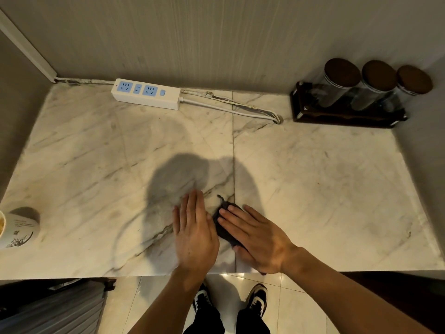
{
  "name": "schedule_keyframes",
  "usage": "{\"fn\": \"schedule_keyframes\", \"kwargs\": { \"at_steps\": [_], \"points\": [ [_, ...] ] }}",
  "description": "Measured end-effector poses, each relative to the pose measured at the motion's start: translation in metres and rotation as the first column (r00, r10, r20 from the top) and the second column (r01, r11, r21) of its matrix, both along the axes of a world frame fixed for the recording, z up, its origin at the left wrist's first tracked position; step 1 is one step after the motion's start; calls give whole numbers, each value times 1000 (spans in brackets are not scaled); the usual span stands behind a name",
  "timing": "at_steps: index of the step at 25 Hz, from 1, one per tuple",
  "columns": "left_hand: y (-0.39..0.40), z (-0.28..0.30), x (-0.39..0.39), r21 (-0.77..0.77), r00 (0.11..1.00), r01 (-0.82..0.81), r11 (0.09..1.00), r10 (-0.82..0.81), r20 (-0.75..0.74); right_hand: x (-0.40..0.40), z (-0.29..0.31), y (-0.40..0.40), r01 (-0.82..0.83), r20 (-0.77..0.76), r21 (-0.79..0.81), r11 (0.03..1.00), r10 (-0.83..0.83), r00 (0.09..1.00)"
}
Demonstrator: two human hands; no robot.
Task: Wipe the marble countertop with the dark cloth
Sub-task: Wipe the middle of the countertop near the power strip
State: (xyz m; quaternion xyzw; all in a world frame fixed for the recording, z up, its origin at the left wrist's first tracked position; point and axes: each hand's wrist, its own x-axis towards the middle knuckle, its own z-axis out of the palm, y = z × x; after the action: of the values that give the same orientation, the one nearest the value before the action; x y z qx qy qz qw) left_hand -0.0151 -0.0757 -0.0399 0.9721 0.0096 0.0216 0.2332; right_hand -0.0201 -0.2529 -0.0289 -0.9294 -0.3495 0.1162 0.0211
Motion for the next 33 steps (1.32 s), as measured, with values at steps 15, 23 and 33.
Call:
{"fn": "schedule_keyframes", "kwargs": {
  "at_steps": [15,23,33],
  "points": [
    [-8,-10,7,205,993,37,978,-13,-119,90,-1,-21,60,-9,37,998,-60,998],
    [-8,-6,9,227,993,58,972,-33,-110,144,-2,-25,149,-14,27,988,-149,989],
    [-9,-3,12,236,990,53,970,-21,-136,175,-5,-18,530,-9,48,847,-530,848]
  ]
}}
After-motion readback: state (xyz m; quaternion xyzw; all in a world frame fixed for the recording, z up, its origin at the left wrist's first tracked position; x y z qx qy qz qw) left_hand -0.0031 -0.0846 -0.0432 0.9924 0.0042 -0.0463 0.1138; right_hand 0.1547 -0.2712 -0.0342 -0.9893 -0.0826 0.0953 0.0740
